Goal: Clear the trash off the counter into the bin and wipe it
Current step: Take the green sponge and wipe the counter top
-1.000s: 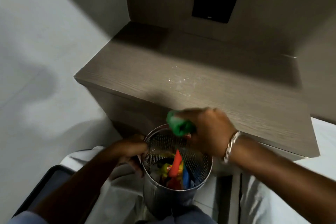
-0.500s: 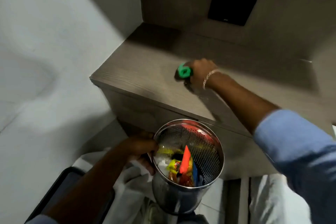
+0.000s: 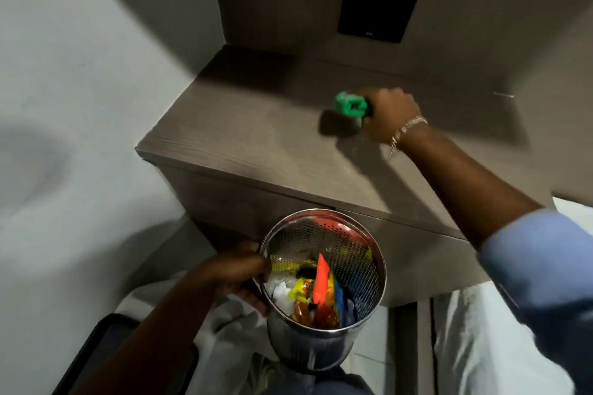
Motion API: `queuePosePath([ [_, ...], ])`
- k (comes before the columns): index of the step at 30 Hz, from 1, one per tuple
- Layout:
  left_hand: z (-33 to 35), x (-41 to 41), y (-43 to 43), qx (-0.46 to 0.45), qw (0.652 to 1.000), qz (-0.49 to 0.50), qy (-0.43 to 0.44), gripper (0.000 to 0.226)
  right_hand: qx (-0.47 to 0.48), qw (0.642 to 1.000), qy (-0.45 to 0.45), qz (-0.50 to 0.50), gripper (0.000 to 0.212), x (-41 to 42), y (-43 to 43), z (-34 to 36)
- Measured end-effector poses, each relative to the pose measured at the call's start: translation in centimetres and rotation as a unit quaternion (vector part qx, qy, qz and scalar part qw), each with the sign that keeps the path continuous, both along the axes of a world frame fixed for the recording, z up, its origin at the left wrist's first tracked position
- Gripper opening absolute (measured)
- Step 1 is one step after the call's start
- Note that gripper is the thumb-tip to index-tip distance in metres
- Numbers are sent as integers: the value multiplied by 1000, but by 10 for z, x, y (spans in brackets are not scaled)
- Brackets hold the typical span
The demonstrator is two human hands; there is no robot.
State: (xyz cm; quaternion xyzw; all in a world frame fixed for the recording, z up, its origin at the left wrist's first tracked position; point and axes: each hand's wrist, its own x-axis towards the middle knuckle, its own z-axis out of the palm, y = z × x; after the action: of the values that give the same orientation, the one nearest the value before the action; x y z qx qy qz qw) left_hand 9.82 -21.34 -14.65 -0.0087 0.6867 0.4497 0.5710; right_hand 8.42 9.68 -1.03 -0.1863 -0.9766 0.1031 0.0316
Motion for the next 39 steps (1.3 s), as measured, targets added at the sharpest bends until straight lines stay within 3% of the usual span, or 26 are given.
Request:
queuePosePath([
  [4,0,14,-4,6,1000,25,17,24,15,994,-95,-61,53,-14,9,-24],
  [10,-1,32,-1,16,999,43,21,29,48,984,-105,134,48,84,-87,-33],
  [12,-4,38,0,22,999,34,21,27,34,982,-110,147,53,130,-107,-35],
  [17,-8,72,15,40,998,31,44,28,0,1000,10,4,51,164,-61,-16],
  [21,-6,103,40,13,997,39,69,39,-2,992,-78,-96,52,158,-9,-14],
  [24,-9,126,55,20,996,55,70,44,14,996,-83,-3,47,178,-27,-26],
  [27,-24,152,65,37,993,95,60,50,-71,995,-55,48,50,227,-45,-46],
  [31,-79,194,82,24,984,173,25,57,-223,974,-6,-24,51,300,-26,-125],
  [34,-150,227,100,0,976,217,5,67,-348,927,49,-129,57,341,-13,-223],
  [39,-288,261,131,-78,962,261,0,73,-432,869,73,-229,48,381,-10,-380],
])
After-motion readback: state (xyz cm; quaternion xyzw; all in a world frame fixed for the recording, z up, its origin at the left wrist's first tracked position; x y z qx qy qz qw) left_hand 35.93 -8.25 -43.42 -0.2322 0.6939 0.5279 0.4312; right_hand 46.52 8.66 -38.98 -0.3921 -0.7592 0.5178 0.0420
